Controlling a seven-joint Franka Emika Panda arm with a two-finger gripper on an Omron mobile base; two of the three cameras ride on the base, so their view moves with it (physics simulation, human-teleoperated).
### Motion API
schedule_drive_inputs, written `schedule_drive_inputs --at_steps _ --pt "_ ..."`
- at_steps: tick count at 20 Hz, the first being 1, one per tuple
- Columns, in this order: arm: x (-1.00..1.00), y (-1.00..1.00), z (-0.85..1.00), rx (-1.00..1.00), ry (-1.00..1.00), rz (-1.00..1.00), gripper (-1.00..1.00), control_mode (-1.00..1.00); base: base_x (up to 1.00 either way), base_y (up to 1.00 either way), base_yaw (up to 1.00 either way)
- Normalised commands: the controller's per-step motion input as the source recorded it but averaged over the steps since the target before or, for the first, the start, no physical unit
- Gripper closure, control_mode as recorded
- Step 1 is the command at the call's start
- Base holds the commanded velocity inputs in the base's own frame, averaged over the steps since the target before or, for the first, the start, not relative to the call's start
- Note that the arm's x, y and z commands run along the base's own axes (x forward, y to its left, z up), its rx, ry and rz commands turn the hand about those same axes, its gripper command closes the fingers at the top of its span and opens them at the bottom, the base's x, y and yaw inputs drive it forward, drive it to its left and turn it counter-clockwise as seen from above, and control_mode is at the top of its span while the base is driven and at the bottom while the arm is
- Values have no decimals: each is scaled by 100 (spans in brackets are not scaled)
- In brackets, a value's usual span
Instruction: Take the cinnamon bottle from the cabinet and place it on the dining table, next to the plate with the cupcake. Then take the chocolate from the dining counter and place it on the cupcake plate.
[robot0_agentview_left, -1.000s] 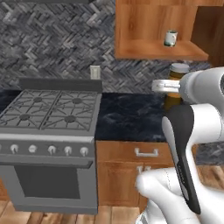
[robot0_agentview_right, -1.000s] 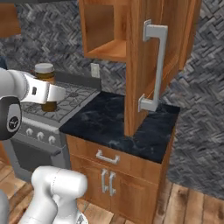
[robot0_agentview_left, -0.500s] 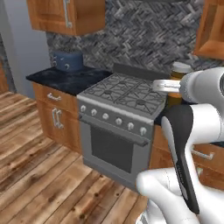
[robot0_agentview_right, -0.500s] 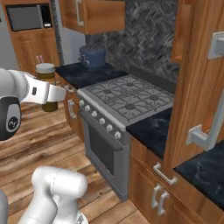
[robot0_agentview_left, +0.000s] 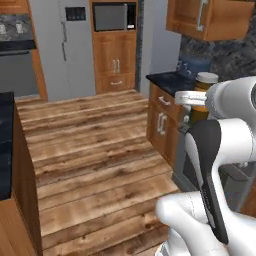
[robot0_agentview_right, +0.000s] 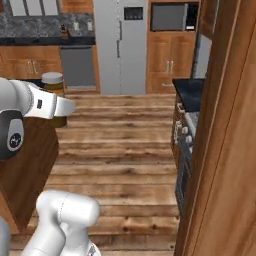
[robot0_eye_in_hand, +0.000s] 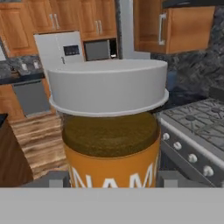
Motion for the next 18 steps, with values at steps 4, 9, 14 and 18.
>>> schedule_drive_inputs --at_steps 4,9,14,18 --pt "0 0 0 0 0 0 100 100 0 4 84" --pt "0 0 0 0 0 0 100 100 24 59 62" --pt "0 0 0 0 0 0 100 100 30 78 48" --pt "0 0 0 0 0 0 100 100 46 100 12"
